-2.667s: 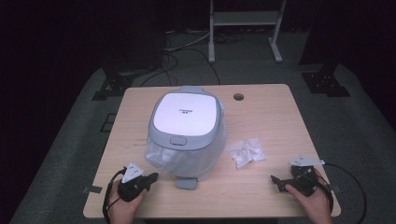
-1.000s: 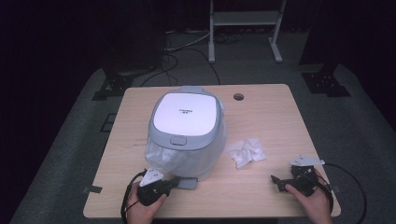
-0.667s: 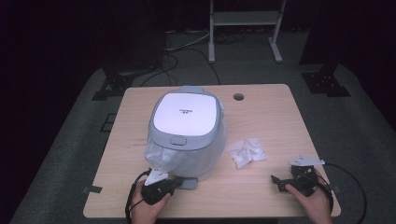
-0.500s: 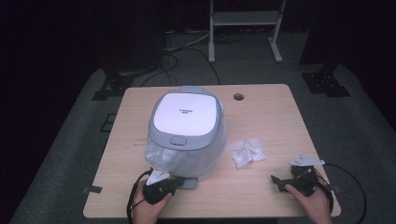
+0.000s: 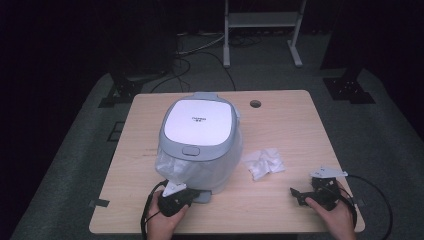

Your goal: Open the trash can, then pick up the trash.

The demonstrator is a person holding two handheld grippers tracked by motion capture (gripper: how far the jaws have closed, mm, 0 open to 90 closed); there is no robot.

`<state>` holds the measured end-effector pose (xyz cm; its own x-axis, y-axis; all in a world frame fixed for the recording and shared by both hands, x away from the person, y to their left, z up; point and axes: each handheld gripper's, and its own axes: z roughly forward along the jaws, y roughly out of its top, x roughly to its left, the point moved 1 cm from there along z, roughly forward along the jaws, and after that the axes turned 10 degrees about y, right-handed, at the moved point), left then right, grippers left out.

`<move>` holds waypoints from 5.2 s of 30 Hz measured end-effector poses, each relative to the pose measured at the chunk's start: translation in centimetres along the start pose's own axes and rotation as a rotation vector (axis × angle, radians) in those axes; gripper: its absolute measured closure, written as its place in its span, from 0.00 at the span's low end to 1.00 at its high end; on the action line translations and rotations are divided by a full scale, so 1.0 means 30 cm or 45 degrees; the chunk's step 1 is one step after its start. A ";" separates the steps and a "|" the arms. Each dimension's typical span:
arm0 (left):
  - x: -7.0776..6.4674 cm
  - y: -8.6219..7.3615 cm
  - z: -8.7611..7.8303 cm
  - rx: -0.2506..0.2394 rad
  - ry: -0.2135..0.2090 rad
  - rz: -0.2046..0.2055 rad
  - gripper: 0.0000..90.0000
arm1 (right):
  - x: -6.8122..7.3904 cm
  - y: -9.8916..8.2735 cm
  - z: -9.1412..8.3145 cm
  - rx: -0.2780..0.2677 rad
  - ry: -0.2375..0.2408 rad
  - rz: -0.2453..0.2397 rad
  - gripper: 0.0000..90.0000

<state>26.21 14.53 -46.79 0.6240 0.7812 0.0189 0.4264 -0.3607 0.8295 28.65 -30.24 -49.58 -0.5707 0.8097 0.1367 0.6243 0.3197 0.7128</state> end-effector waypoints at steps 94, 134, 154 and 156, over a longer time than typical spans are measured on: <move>-0.031 -0.046 0.028 0.050 0.080 -0.067 1.00 | 0.010 0.037 -0.021 -0.038 0.023 0.033 0.00; -0.029 -0.047 0.028 0.049 0.078 -0.081 1.00 | 0.053 0.201 0.031 -0.140 0.107 -0.002 0.13; -0.029 -0.047 0.028 0.049 0.079 -0.087 1.00 | 0.070 0.269 0.125 -0.124 0.151 -0.008 0.14; -0.029 -0.047 0.028 0.049 0.078 -0.084 1.00 | 0.070 0.271 0.129 -0.122 0.153 -0.009 0.14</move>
<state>25.63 13.94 -48.44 0.5531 0.8331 0.0004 0.4906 -0.3261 0.8081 34.59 -24.04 -46.18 -0.6383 0.7411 0.2084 0.5694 0.2723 0.7756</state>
